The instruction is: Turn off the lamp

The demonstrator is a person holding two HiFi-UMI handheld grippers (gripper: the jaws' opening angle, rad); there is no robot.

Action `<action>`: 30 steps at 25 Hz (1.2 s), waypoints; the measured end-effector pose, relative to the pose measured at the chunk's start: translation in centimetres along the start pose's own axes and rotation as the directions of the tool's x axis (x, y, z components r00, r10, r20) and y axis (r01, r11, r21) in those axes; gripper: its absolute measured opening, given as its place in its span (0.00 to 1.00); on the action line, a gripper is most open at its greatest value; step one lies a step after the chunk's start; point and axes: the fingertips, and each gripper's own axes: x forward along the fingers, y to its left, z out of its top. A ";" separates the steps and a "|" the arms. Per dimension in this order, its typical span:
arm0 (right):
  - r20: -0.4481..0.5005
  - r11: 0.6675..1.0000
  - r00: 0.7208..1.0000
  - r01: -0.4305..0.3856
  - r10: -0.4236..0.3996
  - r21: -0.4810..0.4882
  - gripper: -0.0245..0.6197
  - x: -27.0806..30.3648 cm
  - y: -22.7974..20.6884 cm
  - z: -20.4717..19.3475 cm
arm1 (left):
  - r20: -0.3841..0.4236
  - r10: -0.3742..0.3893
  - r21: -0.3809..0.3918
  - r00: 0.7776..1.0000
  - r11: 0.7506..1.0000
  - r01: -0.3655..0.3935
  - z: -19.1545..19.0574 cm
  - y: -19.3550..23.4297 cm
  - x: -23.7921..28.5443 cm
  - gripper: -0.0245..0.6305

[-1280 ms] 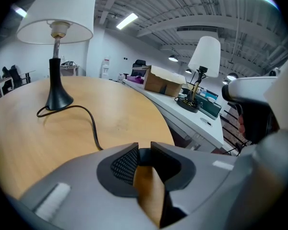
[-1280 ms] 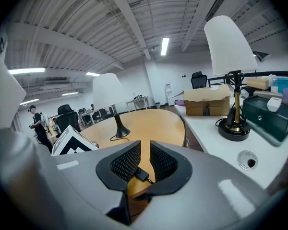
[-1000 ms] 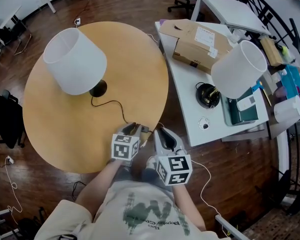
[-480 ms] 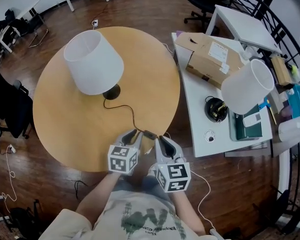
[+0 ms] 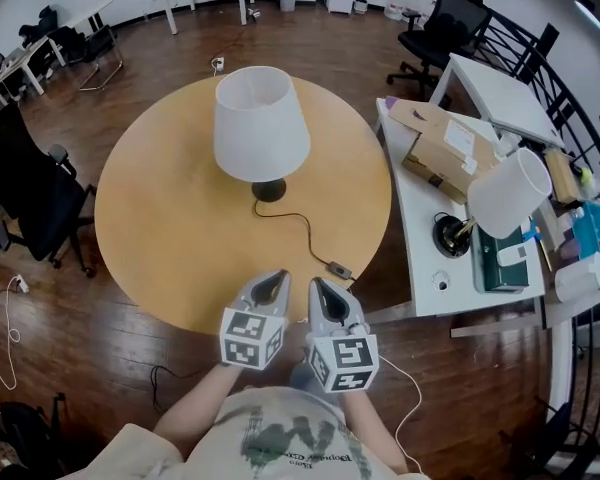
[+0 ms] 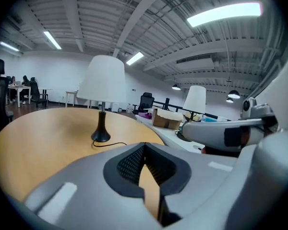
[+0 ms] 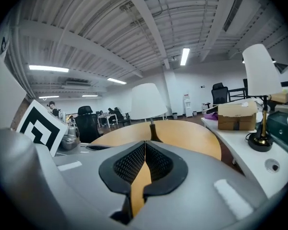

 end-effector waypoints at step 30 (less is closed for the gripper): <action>0.074 0.988 0.996 -0.043 0.054 -0.149 0.04 -8.2 20.8 -1.3 | 0.232 0.026 -0.028 0.972 0.999 -0.020 0.6 2.6 -24.6 0.04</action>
